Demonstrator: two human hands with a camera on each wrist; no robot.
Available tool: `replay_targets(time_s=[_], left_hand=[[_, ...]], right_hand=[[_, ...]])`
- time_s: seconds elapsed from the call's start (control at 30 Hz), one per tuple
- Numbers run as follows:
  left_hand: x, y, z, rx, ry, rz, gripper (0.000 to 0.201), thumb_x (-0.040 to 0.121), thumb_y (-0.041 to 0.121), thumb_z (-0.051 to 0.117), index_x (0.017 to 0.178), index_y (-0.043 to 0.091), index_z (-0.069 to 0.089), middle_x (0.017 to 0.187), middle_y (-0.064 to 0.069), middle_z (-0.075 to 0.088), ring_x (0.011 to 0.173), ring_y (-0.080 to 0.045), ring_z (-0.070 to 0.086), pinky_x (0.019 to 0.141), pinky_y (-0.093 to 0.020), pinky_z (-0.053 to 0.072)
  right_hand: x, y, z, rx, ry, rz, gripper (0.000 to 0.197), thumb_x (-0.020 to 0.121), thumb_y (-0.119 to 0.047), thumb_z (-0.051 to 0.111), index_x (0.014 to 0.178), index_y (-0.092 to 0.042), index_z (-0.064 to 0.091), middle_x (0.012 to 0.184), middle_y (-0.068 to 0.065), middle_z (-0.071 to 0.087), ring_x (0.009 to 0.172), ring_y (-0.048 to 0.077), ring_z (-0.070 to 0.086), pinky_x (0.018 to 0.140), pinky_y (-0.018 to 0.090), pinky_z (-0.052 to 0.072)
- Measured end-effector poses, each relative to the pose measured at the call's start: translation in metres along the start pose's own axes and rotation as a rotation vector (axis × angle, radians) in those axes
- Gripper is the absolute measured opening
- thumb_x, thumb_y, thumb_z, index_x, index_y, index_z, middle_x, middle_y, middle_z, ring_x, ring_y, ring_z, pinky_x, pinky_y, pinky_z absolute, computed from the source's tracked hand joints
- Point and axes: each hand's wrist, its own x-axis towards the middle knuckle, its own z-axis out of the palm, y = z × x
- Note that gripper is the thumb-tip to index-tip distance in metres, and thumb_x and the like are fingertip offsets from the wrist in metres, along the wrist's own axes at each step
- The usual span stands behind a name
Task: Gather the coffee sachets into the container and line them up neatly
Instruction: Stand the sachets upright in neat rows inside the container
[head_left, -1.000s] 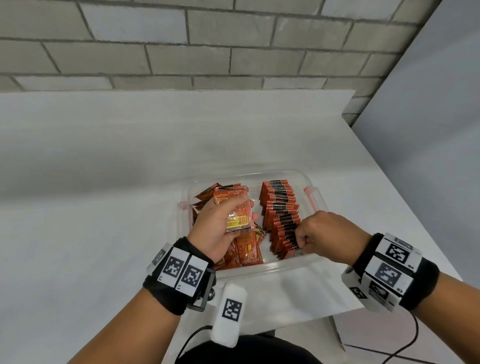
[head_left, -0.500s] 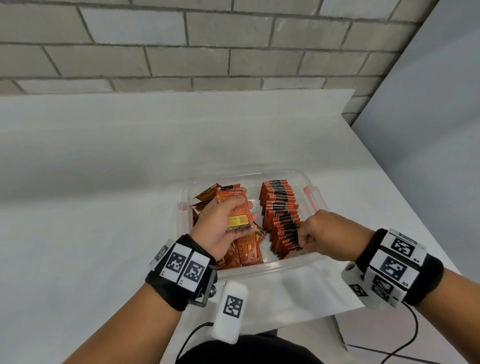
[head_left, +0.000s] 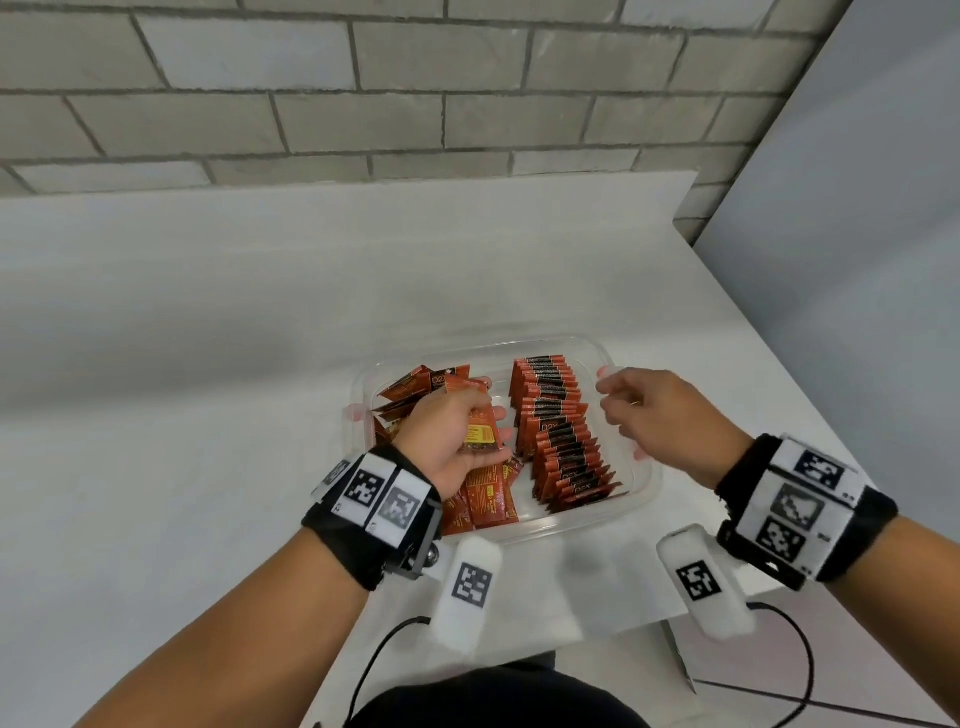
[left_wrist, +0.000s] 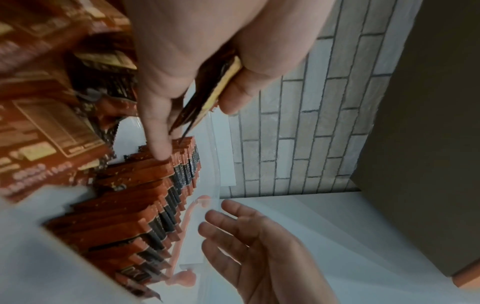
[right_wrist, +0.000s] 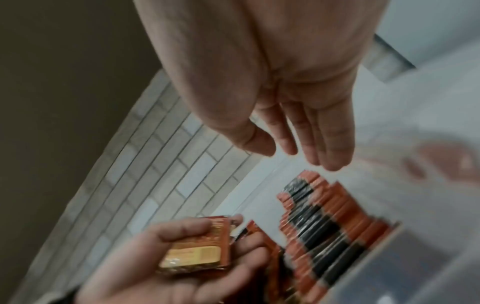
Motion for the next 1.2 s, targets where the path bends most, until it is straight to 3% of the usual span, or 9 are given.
replay_targets(time_s=[0.07,0.13,0.2,0.27,0.53,0.63,0.77,1.03,1.2], left_hand=[[0.005,0.003,0.01,0.021,0.002,-0.053,0.016,0.096,0.01,0.049,0.111,0.009,0.055,0.097,-0.014,0.059,0.089,-0.029,0.061,0.077,-0.044,0.052],[0.011,0.004,0.02,0.052,-0.001,-0.089,0.008,0.096,0.007,0.046,0.097,0.004,0.053,0.084,-0.012,0.057,0.074,-0.024,0.059,0.085,-0.051,0.051],[0.018,0.003,0.028,0.107,-0.002,-0.108,0.011,0.094,0.005,0.043,0.093,0.0,0.052,0.095,-0.021,0.063,0.083,-0.034,0.065,0.099,-0.054,0.044],[0.025,0.002,0.031,0.098,0.013,-0.171,0.018,0.093,0.005,0.042,0.107,-0.001,0.053,0.125,-0.029,0.056,0.114,-0.045,0.055,0.103,-0.057,0.038],[0.045,-0.002,0.029,-0.073,-0.018,-0.31,0.022,0.088,0.006,0.04,0.107,0.003,0.051,0.124,-0.023,0.057,0.123,-0.043,0.046,0.109,-0.066,0.018],[0.042,-0.002,0.031,-0.089,-0.025,-0.289,0.018,0.089,0.004,0.038,0.1,0.003,0.052,0.113,-0.022,0.061,0.116,-0.041,0.052,0.106,-0.065,0.024],[0.042,-0.004,0.035,-0.078,-0.063,-0.267,0.021,0.088,0.002,0.036,0.093,0.004,0.056,0.099,-0.02,0.065,0.103,-0.038,0.058,0.104,-0.064,0.029],[0.048,-0.006,0.037,-0.052,-0.092,-0.273,0.039,0.084,0.003,0.038,0.12,0.004,0.053,0.119,-0.022,0.06,0.113,-0.043,0.054,0.103,-0.068,0.029],[0.047,-0.003,0.036,-0.068,-0.085,-0.26,0.022,0.088,0.002,0.036,0.094,0.004,0.057,0.095,-0.019,0.064,0.095,-0.037,0.059,0.103,-0.062,0.032]], right_hand=[[0.002,-0.007,0.003,0.24,-0.059,0.197,0.024,0.095,-0.021,0.048,0.115,-0.011,0.059,0.122,0.012,0.06,0.11,0.031,0.059,0.09,0.043,0.052],[0.002,-0.016,0.004,0.404,-0.085,0.298,0.022,0.097,-0.024,0.044,0.107,-0.01,0.058,0.137,0.026,0.045,0.129,0.043,0.04,0.107,0.055,0.035],[0.003,-0.022,0.006,0.504,-0.124,0.347,0.034,0.098,-0.032,0.046,0.122,-0.008,0.051,0.148,0.023,0.033,0.137,0.039,0.031,0.113,0.047,0.028],[0.007,-0.024,0.008,0.536,-0.169,0.38,0.061,0.096,-0.045,0.047,0.142,-0.008,0.033,0.152,0.016,0.028,0.14,0.031,0.029,0.115,0.04,0.027],[0.037,-0.01,0.025,0.574,-0.206,0.451,0.085,0.088,-0.063,0.046,0.151,-0.017,0.012,0.142,0.013,0.044,0.131,0.027,0.042,0.114,0.044,0.028],[0.045,-0.003,0.029,0.588,-0.199,0.451,0.082,0.086,-0.065,0.049,0.149,-0.02,0.02,0.121,0.007,0.063,0.111,0.023,0.06,0.104,0.044,0.042],[0.051,0.002,0.032,0.582,-0.182,0.443,0.082,0.084,-0.065,0.052,0.146,-0.018,0.025,0.112,0.006,0.067,0.104,0.022,0.063,0.1,0.044,0.046],[0.059,0.009,0.036,0.576,-0.178,0.44,0.086,0.081,-0.067,0.054,0.148,-0.02,0.024,0.109,0.003,0.07,0.101,0.02,0.065,0.094,0.041,0.049],[0.062,0.01,0.037,0.571,-0.159,0.434,0.091,0.078,-0.069,0.054,0.147,-0.018,0.024,0.116,0.003,0.065,0.109,0.019,0.06,0.104,0.047,0.04]])
